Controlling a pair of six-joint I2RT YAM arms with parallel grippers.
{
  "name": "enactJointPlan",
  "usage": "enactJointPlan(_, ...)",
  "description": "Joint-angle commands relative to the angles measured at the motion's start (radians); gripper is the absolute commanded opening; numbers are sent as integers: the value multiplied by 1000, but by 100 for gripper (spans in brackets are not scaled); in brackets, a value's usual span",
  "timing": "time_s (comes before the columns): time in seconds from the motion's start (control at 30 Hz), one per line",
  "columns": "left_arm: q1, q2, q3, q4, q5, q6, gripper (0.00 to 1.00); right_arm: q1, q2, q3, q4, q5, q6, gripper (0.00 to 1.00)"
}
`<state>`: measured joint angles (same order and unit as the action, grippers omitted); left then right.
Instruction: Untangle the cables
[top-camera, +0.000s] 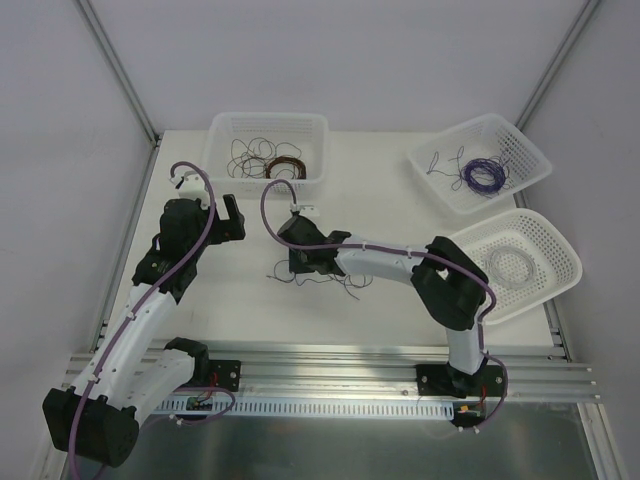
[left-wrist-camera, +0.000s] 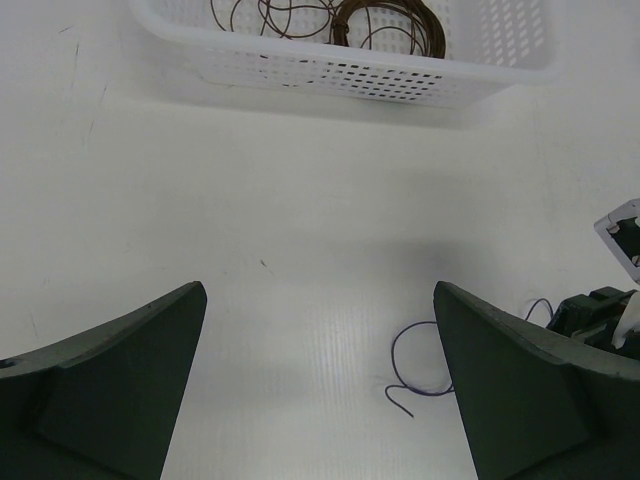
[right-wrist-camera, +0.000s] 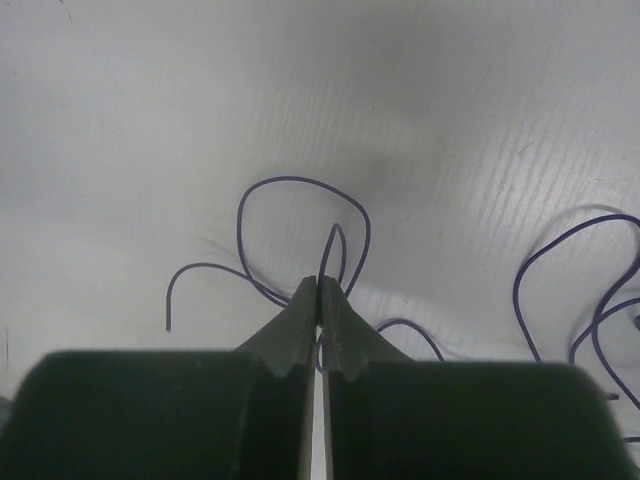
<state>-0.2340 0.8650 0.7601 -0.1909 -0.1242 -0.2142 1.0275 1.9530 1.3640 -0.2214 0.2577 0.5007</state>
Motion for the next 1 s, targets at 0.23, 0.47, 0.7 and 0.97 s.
enactJointPlan(0.23,12,2,-4,39,17,-13,99,0,-268,139,-104,38,-281,1)
enactJointPlan(0.47,15,-3,-4,41,31,-16,99,-32,-408,306,-219,1,-488,1)
enactJointPlan(0.7,18,0,-7,42,44,-16,99,-128,-506,411,-237,3,-657,1)
enactJointPlan(0.97,16,5,-8,42,60,-16,99,-343,-555,471,-234,-8,-775,1)
